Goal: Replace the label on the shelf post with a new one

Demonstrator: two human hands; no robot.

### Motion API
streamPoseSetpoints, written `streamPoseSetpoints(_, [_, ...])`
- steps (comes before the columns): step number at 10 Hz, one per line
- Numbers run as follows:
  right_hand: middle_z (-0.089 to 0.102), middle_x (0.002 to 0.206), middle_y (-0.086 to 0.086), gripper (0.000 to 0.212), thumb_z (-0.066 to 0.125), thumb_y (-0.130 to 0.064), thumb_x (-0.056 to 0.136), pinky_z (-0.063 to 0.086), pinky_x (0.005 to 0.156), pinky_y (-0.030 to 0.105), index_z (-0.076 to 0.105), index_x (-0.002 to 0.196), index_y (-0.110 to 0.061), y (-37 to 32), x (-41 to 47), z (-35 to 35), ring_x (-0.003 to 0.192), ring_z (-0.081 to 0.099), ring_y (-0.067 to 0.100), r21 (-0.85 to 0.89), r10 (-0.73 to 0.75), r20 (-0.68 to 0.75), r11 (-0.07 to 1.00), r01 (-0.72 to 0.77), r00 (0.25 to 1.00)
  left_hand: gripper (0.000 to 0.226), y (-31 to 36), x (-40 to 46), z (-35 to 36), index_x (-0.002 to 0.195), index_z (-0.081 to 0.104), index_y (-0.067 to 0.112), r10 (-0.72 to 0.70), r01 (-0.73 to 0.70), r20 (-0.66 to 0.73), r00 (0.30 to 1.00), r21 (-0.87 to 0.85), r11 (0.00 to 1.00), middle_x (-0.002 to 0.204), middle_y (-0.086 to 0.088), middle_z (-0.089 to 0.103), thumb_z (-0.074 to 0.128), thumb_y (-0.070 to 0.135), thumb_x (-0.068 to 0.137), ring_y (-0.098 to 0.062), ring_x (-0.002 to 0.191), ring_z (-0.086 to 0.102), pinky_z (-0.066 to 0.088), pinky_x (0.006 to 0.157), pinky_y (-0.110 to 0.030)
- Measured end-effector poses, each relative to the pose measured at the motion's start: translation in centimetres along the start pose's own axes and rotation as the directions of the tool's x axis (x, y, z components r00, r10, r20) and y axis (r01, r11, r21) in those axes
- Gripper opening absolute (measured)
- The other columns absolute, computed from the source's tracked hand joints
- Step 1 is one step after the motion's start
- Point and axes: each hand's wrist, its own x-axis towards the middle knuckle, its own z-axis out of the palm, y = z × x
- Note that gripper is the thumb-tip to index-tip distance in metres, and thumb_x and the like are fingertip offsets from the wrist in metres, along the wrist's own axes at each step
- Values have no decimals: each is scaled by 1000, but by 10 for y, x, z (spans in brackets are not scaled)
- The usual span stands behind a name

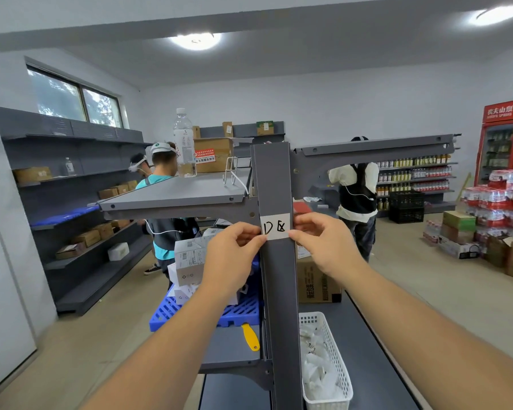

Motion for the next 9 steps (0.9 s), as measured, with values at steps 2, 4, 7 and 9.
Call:
streamPoseSetpoints(2, [76,94,-11,22,81,-31,88,58,83,24,75,107,-23,-5,-4,4,87,72,6,-23,-9,-29,1000,8,1000,15,6,-4,2,101,72,28,8,-8,-8,1000,30,1000,88,14,75,78,34,89,1,82,69,57,70,-16])
streamPoseSetpoints(4, [73,88,-7,22,78,-40,89,42,61,9,73,97,-20,-19,-2,12,78,65,5,-26,34,-109,999,-37,993,19,18,0,9,85,68,24,-12,15,-73,997,47,999,72,5,72,74,40,92,-11,68,71,63,68,-37])
streamPoseSetpoints(7, [79,91,-9,18,74,-43,91,65,82,44,78,101,-28,-10,1,3,85,75,14,56,101,-28,994,-99,995,14,13,4,-3,91,75,23,-46,46,32,998,-9,999,80,8,77,69,34,97,-9,65,74,65,65,-35])
streamPoseSetpoints(9, [75,87,-3,14,63,-25,102,66,77,34,76,98,-24,-17,-10,-1,78,71,13,90,140,-36,986,-137,989,12,14,3,-4,94,73,29,-60,58,48,997,47,997,86,16,75,63,32,101,-4,68,73,63,63,-27])
